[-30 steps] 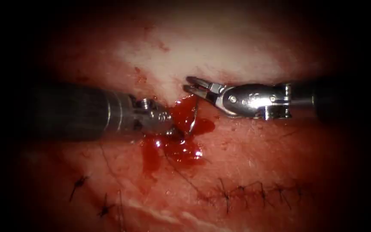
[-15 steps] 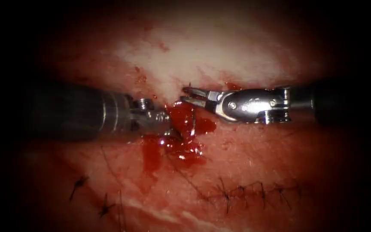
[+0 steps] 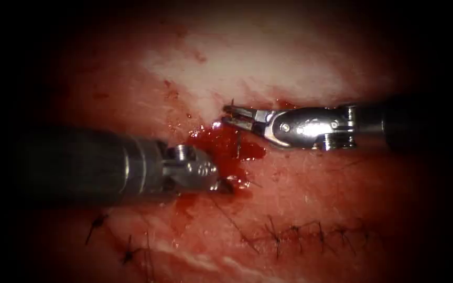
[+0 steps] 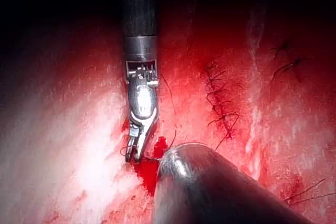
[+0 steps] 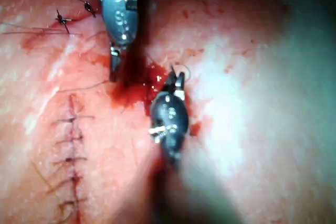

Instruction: Wound Closure

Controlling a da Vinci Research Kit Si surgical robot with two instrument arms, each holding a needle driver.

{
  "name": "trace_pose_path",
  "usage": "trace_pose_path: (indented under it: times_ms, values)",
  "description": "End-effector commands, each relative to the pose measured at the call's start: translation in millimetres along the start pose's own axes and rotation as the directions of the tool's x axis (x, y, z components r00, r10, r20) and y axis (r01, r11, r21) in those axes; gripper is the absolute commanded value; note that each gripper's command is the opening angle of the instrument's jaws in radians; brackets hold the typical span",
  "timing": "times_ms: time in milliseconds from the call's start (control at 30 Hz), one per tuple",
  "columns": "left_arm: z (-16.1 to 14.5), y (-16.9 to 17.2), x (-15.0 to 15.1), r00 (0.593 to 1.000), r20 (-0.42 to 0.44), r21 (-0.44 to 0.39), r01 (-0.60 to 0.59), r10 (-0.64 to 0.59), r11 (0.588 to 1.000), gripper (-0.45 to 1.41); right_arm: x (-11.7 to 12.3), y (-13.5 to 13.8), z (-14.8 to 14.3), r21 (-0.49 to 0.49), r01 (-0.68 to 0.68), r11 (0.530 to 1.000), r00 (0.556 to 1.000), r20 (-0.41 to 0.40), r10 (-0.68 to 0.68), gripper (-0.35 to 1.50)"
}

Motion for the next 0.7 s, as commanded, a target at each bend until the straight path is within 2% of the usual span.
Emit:
trace_pose_path:
  times_ms: [33, 333, 700]
  values:
    - [1.3, -0.2, -0.2, 1.000, 0.000, -0.001, -0.005, 0.005, 1.000, -0.45, -0.1, -0.5, 0.7, 0.002, -0.001, 1.000, 1.000, -0.001, 0.001, -0.35]
    - [4.2, -1.3, -2.2, 1.000, -0.001, -0.007, -0.030, 0.030, 1.000, -0.45, 0.3, -0.1, 0.6, -0.009, -0.030, 1.000, 1.000, -0.009, 0.030, -0.35]
    - [5.2, -0.7, -1.9, 1.000, -0.003, -0.019, -0.029, 0.029, 0.999, -0.45, 0.4, 0.0, 0.9, -0.011, -0.085, 0.996, 0.996, -0.009, 0.085, -0.35]
